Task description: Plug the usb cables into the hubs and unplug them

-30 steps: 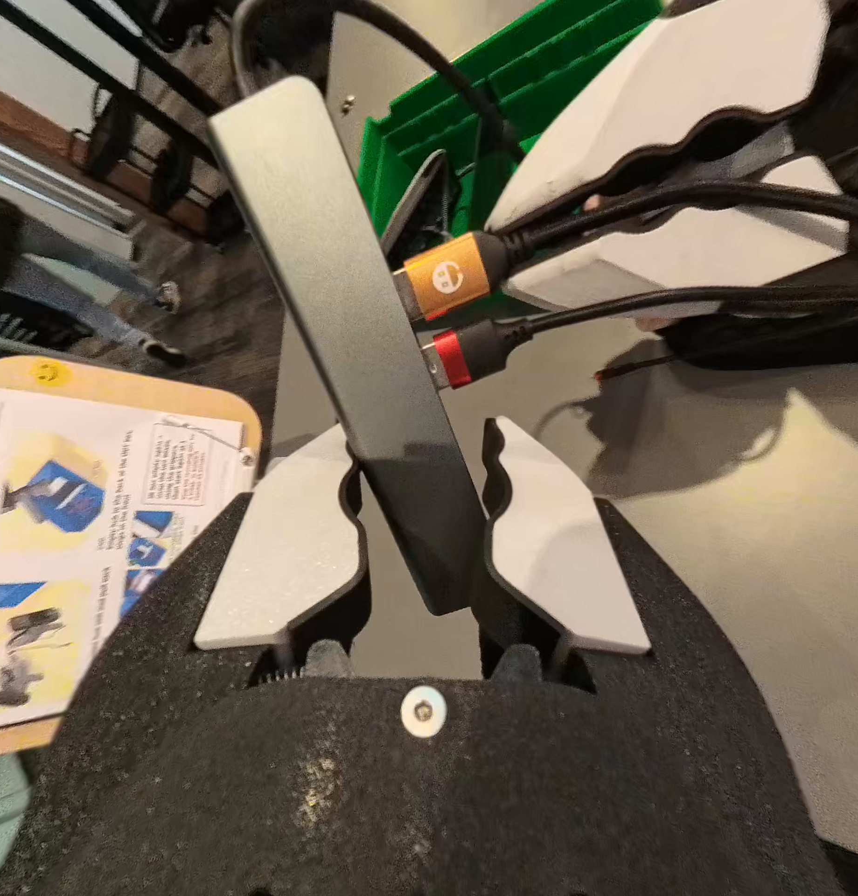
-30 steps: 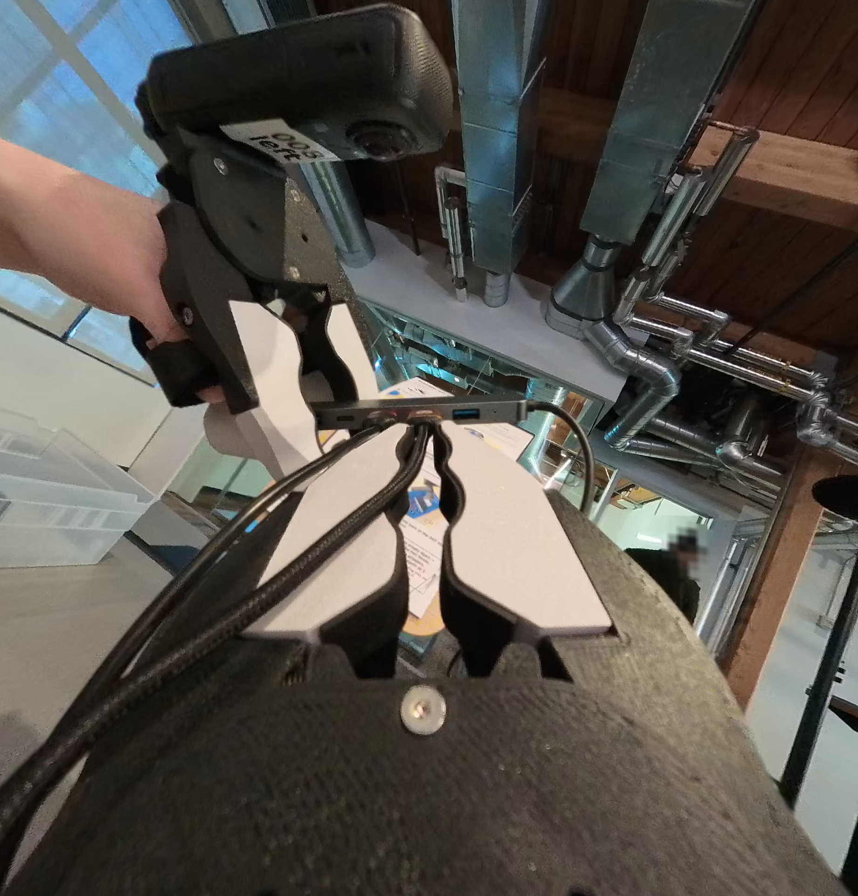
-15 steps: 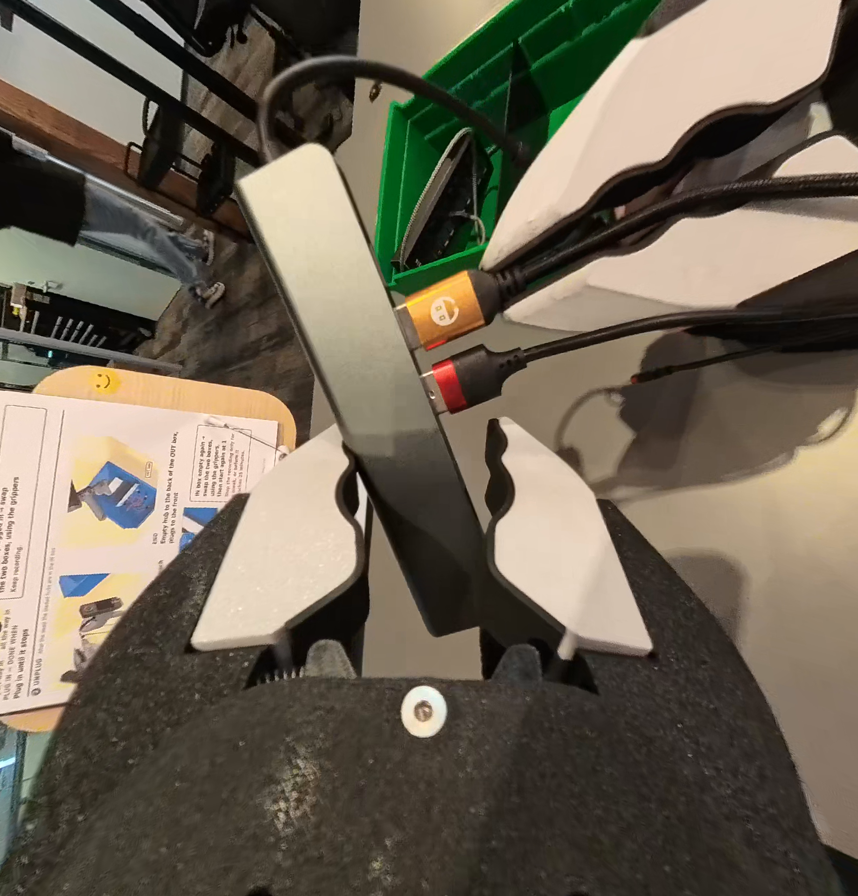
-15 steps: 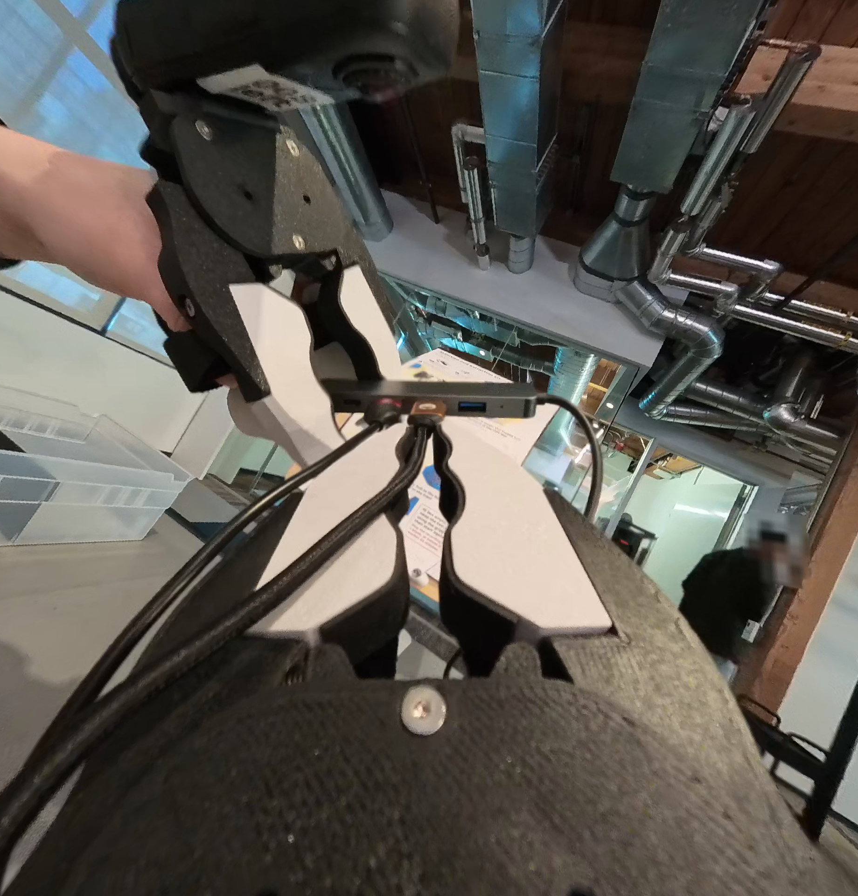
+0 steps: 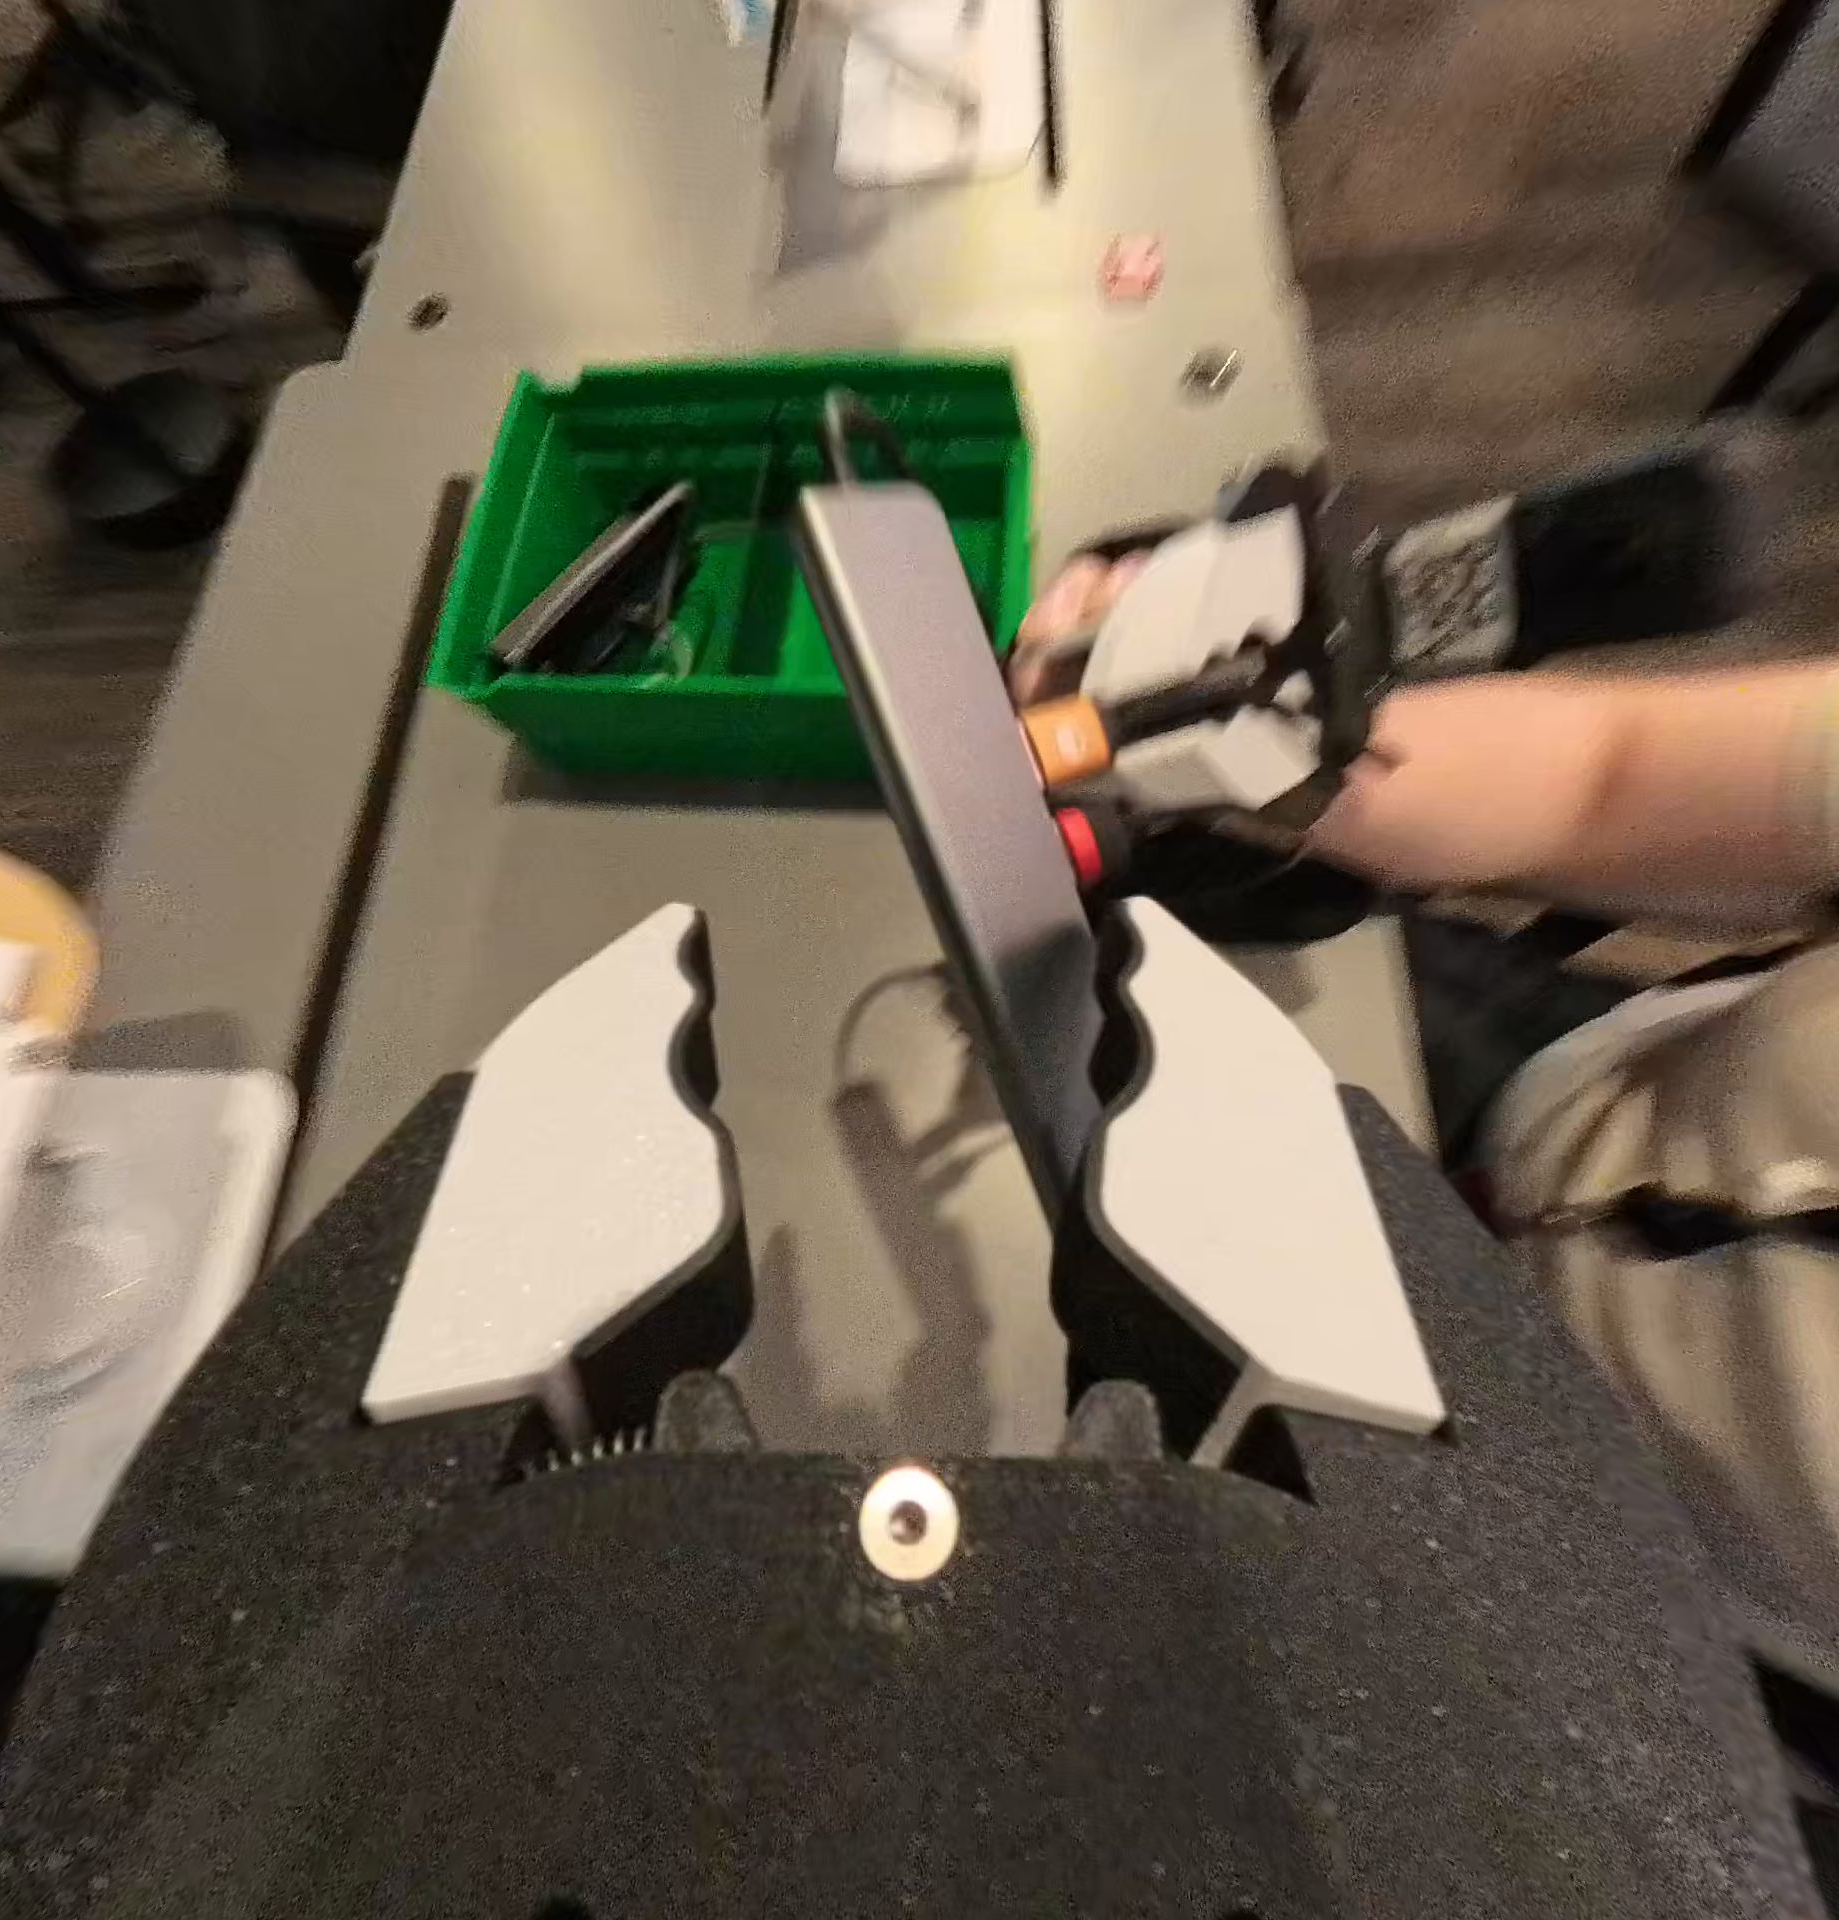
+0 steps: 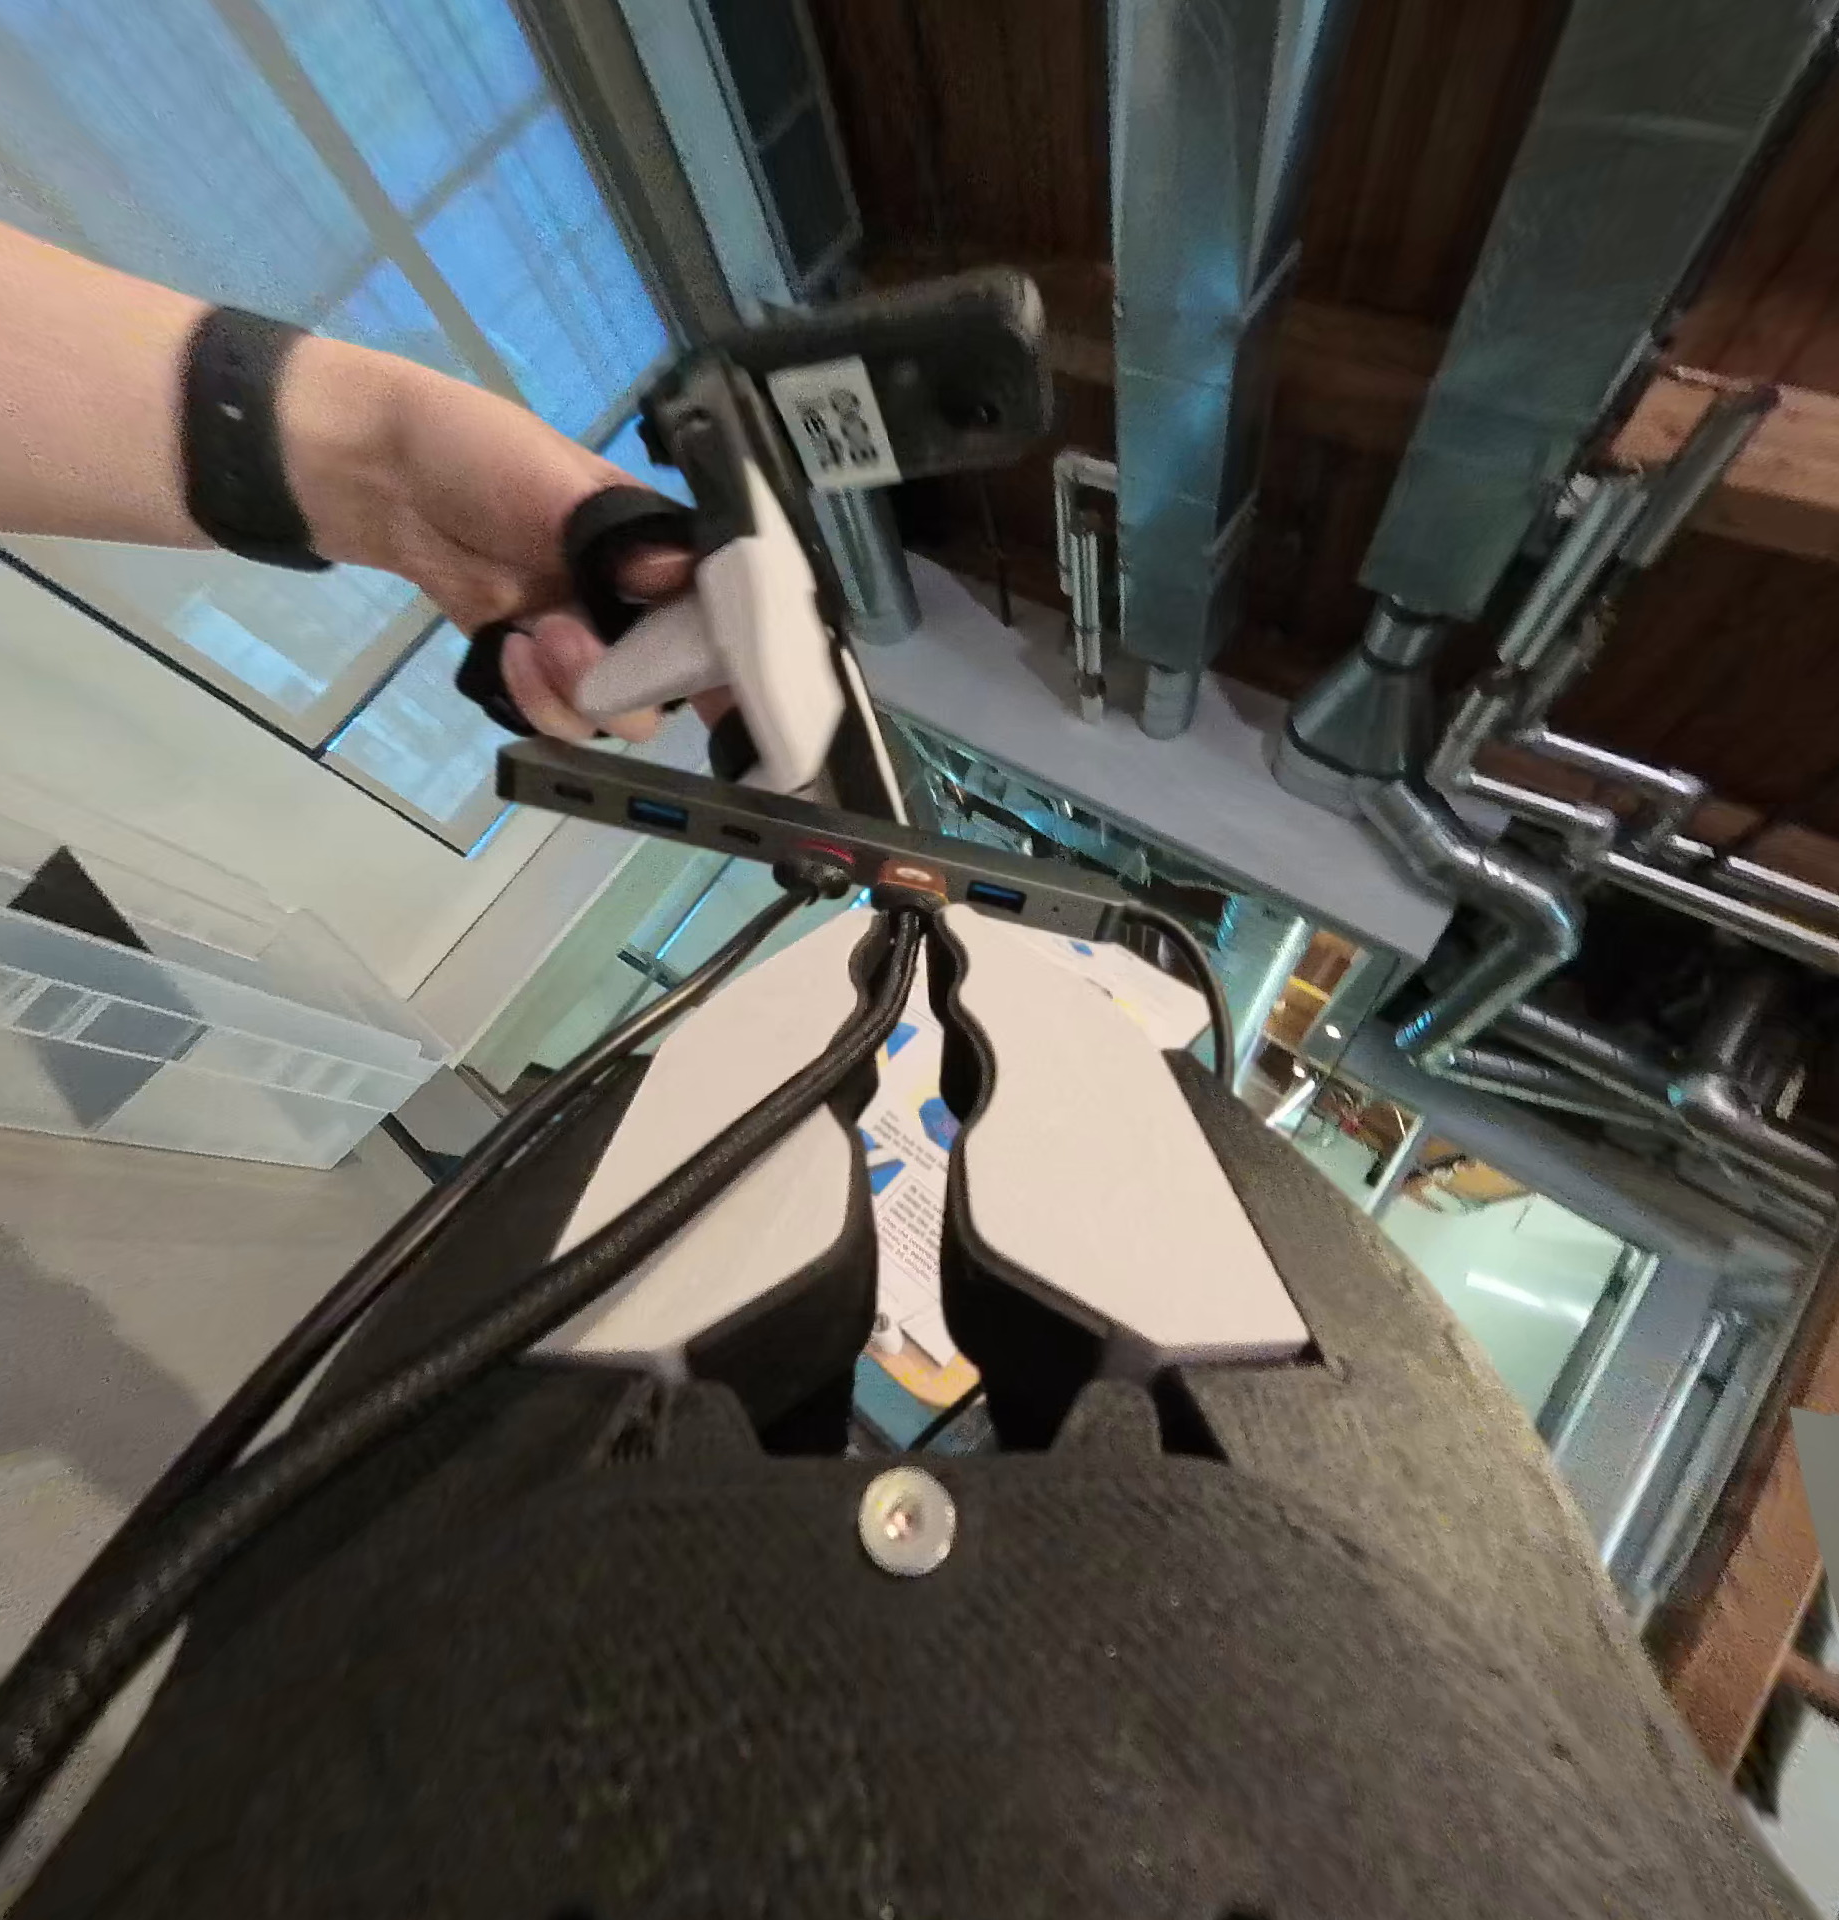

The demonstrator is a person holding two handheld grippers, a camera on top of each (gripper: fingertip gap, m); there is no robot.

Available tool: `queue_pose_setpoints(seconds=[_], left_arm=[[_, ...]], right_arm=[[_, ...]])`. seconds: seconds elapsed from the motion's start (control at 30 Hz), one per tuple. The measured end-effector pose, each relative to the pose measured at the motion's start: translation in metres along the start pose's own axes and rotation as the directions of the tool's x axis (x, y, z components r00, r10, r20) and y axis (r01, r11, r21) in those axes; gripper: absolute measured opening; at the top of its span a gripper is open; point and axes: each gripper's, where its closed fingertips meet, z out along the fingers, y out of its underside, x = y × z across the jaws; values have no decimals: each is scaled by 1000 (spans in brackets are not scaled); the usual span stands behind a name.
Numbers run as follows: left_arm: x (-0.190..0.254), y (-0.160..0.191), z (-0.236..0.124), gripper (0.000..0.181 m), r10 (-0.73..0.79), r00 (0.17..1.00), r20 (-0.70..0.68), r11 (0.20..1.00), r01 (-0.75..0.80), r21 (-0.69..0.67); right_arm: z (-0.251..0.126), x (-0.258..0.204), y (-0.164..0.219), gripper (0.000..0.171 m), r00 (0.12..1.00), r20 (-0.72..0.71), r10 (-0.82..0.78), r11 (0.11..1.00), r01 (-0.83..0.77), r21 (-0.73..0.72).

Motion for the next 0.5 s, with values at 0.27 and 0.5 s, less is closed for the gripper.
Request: queue_pose_setpoints(seconds=[0.27,0.5], left_arm=[[34,-4,9,19,-275,842,-464,957,284,-51],[41,-11,10,10,-299,783,-545,942,332,-40]], right_arm=[[-3,-10,-13,7,996,60,-66,995,62,75],[-4,-7,-12,8,997,42,-68,994,64,89]])
